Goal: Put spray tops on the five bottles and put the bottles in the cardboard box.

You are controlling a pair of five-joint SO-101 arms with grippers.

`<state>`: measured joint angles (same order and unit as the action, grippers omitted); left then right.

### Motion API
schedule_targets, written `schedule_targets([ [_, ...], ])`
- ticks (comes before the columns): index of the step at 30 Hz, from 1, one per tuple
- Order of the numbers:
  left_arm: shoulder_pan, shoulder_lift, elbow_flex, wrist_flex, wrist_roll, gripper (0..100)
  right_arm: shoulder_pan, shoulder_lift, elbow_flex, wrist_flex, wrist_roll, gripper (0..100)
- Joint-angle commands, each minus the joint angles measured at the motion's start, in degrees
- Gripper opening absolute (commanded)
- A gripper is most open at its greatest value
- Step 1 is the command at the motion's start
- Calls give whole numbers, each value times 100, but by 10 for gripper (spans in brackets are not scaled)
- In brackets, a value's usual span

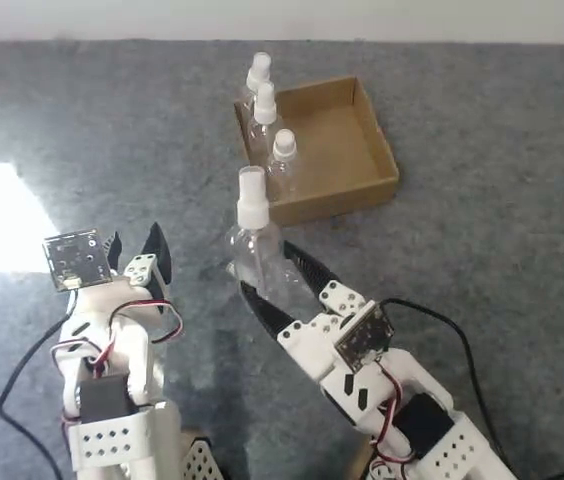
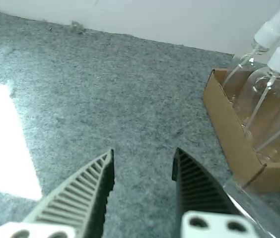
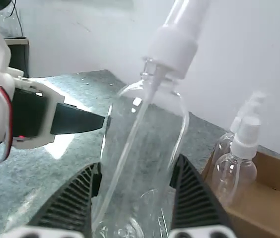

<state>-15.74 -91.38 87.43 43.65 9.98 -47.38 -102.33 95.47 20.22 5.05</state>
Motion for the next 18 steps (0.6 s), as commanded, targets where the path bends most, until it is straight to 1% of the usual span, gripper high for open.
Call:
schedule_targets([
  [1, -35, -62, -154, -589, 554, 185, -136, -101, 105, 75, -9, 17],
  [5, 79, -62, -154, -1090, 791, 185, -136, -66, 105, 75, -9, 17],
  [8, 448, -62, -154, -1319, 791, 185, -233, -66, 105, 84, -9, 17],
  [11, 905, -62, -154, -1327, 712, 185, -479, -119, 105, 303, -9, 17],
  [13, 1169, -62, -154, -1310, 448, 185, -593, -119, 105, 409, 0, 17],
  [18, 1477, -62, -154, -1292, 325, 185, -602, -119, 105, 426, 0, 17],
])
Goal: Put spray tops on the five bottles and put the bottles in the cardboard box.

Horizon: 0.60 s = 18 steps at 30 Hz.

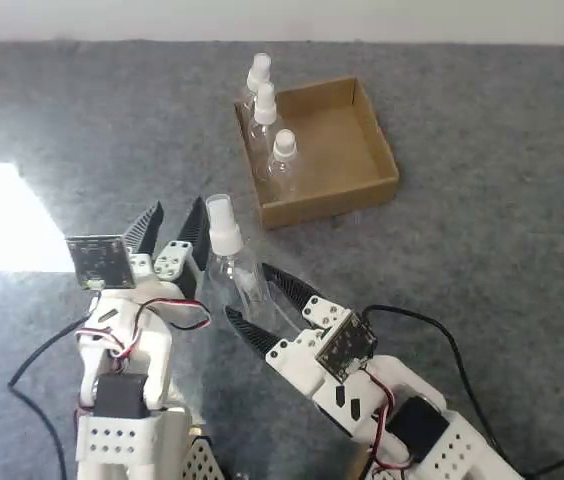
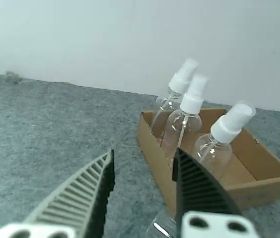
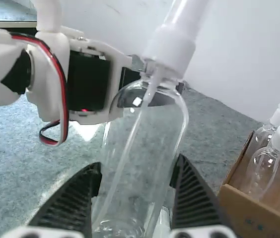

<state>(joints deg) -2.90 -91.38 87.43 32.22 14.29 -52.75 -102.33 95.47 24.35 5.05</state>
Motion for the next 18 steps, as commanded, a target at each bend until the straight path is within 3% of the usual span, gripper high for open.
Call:
schedule_targets([
  [1, 255, -62, -154, -141, -114, 185, -66, -119, 105, 22, 0, 17],
  [6, 554, -62, -180, -9, -422, 183, -57, -84, 105, 22, 0, 17],
  [13, 879, -62, -725, 932, -422, 184, -57, -66, 105, 22, 0, 17],
  [18, 1116, -62, -796, 1143, -422, 183, -57, -75, 105, 22, 0, 20],
])
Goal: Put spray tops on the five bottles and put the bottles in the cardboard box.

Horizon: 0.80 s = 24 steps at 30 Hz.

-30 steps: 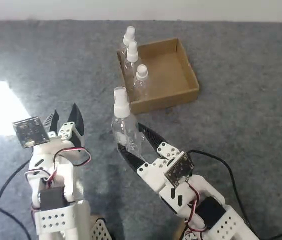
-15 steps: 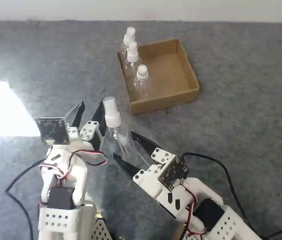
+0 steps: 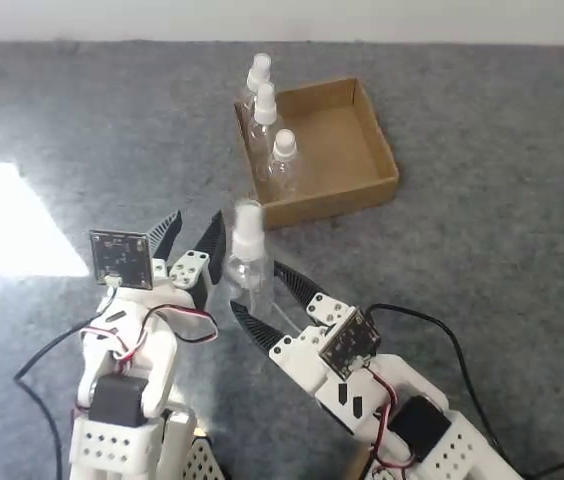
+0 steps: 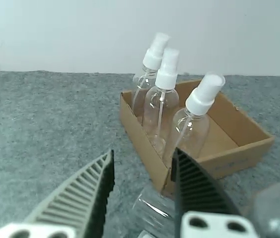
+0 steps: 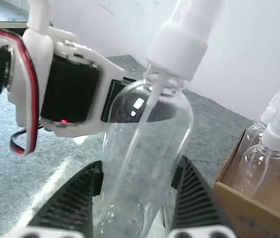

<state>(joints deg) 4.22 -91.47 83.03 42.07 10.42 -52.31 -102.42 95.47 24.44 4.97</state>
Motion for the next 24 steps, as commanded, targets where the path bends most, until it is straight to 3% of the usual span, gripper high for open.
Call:
schedule_targets([
  [1, 440, -53, -347, 176, -35, 182, -101, -75, 105, 13, 0, 20],
  [24, 440, -44, -207, 369, -9, 181, -101, -101, -211, 426, -44, 129],
])
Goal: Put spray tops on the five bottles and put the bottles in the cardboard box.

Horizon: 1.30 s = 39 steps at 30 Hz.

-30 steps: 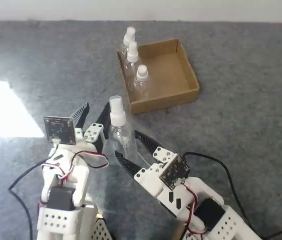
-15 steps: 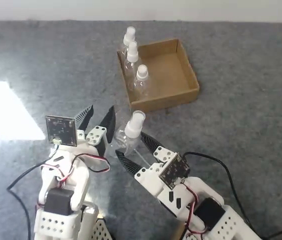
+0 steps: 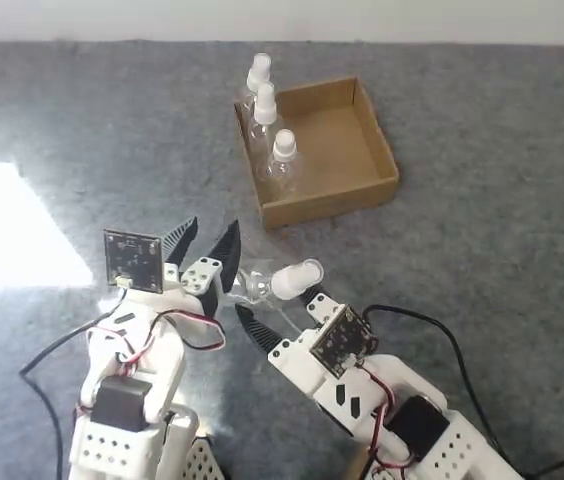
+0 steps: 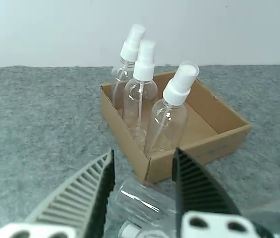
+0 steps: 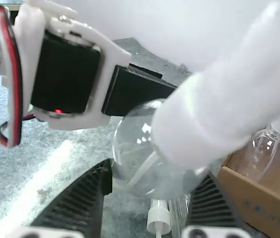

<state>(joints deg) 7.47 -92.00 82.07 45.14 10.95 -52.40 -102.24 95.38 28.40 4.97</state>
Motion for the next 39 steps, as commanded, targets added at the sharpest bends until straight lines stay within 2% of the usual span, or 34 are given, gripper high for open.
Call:
schedule_targets([
  [1, 114, 9, -110, 62, -62, 181, -92, -127, -202, 22, -44, 128],
  [6, 114, 9, -110, 53, -62, 181, -92, -127, -202, 22, -18, 75],
  [18, 35, 9, -110, 53, -62, 181, -92, -127, -668, 611, -18, 70],
  [22, -378, 9, -136, 44, 0, 181, -92, -127, -642, 611, 0, 69],
  [26, -853, 9, -136, 35, 369, 182, -66, -66, -651, 629, 9, 69],
  [31, -1424, 9, -136, 35, 387, 181, 277, -66, -1020, 1059, 176, 69],
  [39, -1723, 9, 48, -18, 360, 181, 796, -66, -1723, 1552, 237, 69],
])
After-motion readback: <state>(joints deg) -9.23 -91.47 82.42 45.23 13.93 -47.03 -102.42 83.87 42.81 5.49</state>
